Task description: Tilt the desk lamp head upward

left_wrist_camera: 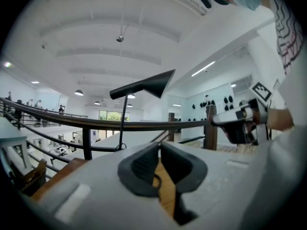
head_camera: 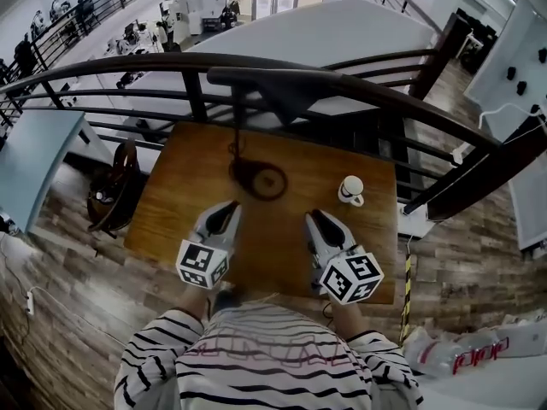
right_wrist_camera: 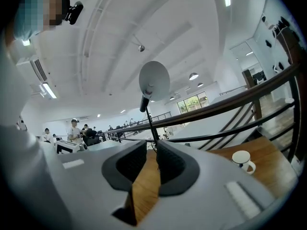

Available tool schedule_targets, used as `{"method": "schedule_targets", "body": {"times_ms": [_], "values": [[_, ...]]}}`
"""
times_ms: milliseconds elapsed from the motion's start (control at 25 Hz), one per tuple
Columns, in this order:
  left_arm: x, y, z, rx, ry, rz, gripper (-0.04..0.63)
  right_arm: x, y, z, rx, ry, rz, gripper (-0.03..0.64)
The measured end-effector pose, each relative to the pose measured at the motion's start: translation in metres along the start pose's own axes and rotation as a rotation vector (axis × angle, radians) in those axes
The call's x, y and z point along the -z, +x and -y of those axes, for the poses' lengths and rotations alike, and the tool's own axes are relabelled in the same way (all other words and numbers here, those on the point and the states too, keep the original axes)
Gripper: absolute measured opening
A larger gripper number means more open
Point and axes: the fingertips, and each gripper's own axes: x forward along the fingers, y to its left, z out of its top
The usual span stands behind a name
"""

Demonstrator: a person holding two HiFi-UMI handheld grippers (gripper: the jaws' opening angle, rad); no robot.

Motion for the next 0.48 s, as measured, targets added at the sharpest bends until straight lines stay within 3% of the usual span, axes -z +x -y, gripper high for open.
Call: {"method": "schedule_targets", "body": {"times_ms": [480], "values": [[0.010,-0.019,0.053,-0.008,-0.020,0.000,0.005,0.047,-0.031,0.018,0.021,0.024,-0.079,0.002]]}}
